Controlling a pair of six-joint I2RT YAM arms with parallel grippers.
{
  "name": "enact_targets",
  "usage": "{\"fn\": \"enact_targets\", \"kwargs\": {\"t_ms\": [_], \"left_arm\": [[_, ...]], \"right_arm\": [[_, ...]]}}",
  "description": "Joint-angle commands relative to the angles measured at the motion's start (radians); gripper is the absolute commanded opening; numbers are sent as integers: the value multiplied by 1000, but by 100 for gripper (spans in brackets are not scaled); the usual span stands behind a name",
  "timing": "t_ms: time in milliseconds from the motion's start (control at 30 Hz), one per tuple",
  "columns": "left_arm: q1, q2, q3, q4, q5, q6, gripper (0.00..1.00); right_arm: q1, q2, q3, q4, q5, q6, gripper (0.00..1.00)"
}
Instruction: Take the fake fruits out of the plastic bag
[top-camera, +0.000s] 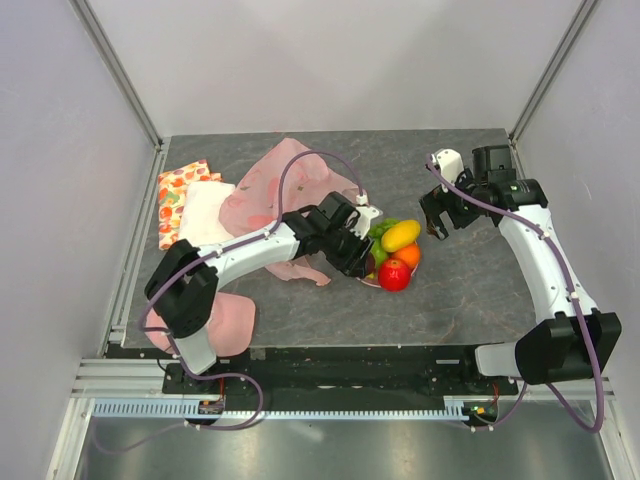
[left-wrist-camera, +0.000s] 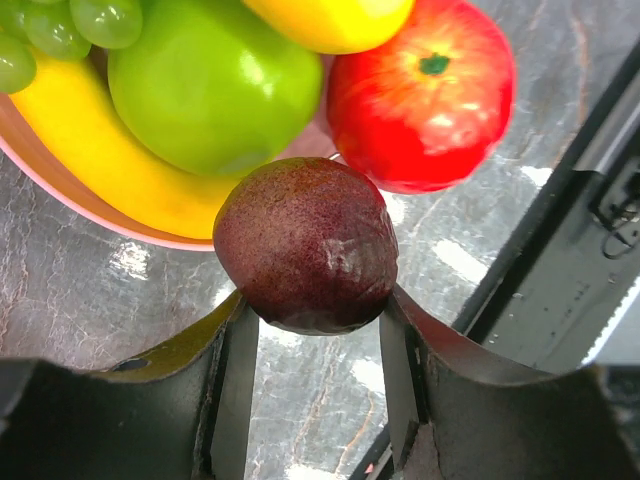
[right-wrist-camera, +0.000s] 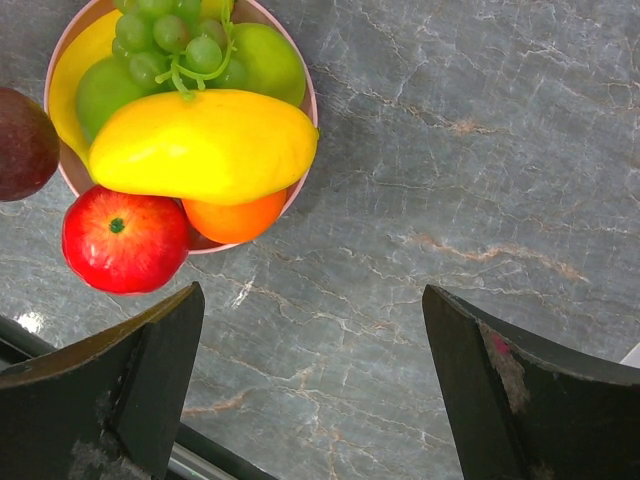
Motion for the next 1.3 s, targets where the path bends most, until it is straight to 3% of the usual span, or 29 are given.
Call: {"fn": "enact_targets", "kwargs": {"t_ms": [0,533,800,1267], "left_arm": [[-2,19,22,67,-25,22,27],[-5,52,-37,157,22,-25,33],[-12,46,-64,168,39,-28,52],[-15,54,-71,171,35,-34,64]], "right_arm": [[0,-20,23,19,11,10,98],[-3,29,23,28,-14,16,98],[-5,52,26,32,-19,19,98],[-5,61,36,37,-12,19,98]]}}
